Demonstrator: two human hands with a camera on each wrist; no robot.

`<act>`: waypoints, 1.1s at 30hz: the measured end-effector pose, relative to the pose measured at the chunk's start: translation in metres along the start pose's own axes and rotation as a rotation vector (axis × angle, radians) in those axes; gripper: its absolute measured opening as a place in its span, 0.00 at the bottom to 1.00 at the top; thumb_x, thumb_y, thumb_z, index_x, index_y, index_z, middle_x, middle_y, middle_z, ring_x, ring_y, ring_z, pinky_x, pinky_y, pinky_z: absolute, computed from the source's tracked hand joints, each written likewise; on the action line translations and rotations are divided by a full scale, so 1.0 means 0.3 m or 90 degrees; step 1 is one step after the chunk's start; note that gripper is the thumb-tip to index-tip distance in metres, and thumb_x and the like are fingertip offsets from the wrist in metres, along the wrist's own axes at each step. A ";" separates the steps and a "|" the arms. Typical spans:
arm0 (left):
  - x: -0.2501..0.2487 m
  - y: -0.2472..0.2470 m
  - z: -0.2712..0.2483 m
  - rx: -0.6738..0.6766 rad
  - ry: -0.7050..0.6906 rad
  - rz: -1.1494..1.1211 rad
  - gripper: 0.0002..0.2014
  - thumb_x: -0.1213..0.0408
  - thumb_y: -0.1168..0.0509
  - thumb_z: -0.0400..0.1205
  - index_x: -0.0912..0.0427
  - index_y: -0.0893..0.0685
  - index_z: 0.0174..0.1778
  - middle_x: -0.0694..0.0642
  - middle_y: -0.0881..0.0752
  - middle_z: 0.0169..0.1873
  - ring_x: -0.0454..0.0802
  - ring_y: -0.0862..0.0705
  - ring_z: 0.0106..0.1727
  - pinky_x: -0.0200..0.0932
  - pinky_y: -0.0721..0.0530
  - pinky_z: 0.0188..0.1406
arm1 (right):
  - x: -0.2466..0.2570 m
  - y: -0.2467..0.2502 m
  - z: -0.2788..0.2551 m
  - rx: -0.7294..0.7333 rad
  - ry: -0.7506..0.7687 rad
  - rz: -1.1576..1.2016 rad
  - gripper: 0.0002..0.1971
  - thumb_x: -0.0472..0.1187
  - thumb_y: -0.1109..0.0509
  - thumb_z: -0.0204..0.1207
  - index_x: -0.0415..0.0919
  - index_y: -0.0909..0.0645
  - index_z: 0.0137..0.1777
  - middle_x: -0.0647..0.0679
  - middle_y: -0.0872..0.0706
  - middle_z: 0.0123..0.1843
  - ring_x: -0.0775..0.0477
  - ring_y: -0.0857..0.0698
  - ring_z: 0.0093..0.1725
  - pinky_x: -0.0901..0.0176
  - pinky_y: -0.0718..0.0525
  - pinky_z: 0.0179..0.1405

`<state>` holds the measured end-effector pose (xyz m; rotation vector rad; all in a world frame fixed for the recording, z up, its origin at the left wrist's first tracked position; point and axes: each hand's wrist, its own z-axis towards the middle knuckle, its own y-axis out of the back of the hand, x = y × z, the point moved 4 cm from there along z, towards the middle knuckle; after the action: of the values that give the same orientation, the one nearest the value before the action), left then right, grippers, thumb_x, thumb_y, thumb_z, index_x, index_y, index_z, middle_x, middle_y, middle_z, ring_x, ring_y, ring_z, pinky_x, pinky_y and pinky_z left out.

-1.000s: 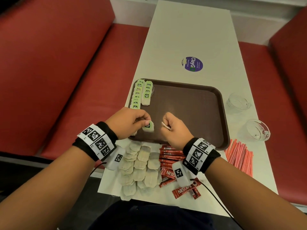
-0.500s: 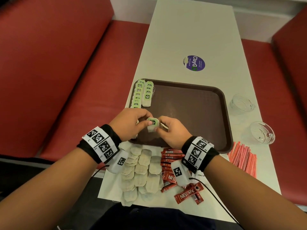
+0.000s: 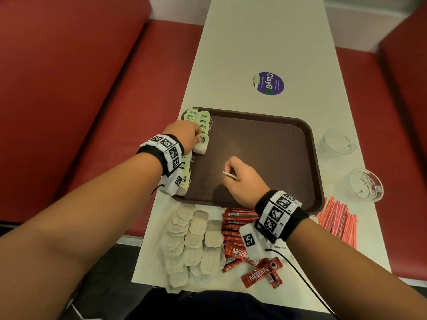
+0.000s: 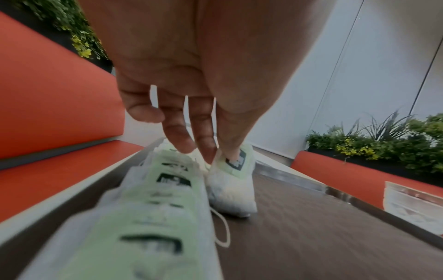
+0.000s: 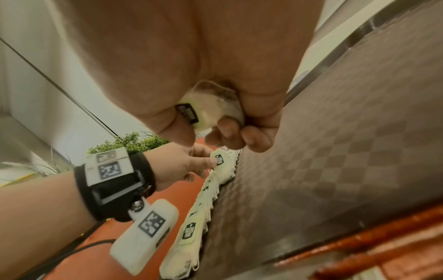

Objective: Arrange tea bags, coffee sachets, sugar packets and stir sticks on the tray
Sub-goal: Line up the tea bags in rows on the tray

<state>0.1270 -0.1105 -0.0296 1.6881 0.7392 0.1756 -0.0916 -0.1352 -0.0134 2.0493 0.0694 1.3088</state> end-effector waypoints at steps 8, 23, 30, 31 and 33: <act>-0.011 -0.007 0.076 -0.043 0.076 0.012 0.21 0.55 0.30 0.81 0.55 0.23 0.68 0.57 0.15 0.59 0.59 0.17 0.60 0.48 0.23 0.49 | -0.019 0.013 0.004 -0.002 0.006 -0.011 0.08 0.35 0.31 0.78 0.45 0.27 0.42 0.53 0.21 0.37 0.54 0.25 0.34 0.61 0.26 0.35; -0.094 0.014 0.041 -0.041 0.041 0.016 0.19 0.38 0.36 0.80 0.49 0.21 0.55 0.48 0.15 0.47 0.54 0.15 0.52 0.51 0.19 0.52 | -0.045 0.048 0.028 -0.084 0.008 -0.002 0.09 0.40 0.21 0.75 0.49 0.18 0.38 0.56 0.19 0.49 0.59 0.19 0.47 0.77 0.26 0.43; -0.193 0.069 -0.235 0.024 -0.247 -0.288 0.08 0.46 0.27 0.78 0.46 0.13 0.40 0.42 0.14 0.37 0.37 0.17 0.42 0.42 0.18 0.47 | -0.048 0.066 0.042 -0.095 -0.004 0.057 0.09 0.42 0.19 0.73 0.50 0.17 0.38 0.54 0.13 0.35 0.61 0.18 0.34 0.64 0.19 0.38; -0.193 0.059 -0.257 0.036 -0.266 -0.277 0.08 0.47 0.26 0.77 0.46 0.12 0.42 0.41 0.13 0.38 0.38 0.16 0.44 0.44 0.17 0.50 | -0.047 0.064 0.044 -0.104 0.004 0.069 0.09 0.42 0.19 0.73 0.48 0.18 0.40 0.53 0.13 0.36 0.60 0.19 0.33 0.63 0.19 0.37; -0.182 0.036 -0.275 0.021 -0.280 -0.259 0.07 0.49 0.26 0.77 0.46 0.12 0.46 0.41 0.13 0.40 0.38 0.16 0.47 0.50 0.16 0.53 | -0.039 0.058 0.044 -0.115 0.020 0.096 0.11 0.40 0.18 0.71 0.46 0.20 0.45 0.51 0.12 0.37 0.60 0.21 0.31 0.64 0.21 0.35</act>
<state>0.0474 -0.0734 0.0173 1.4977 0.7322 -0.4799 -0.0919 -0.1600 -0.0157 1.9101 -0.1858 1.3859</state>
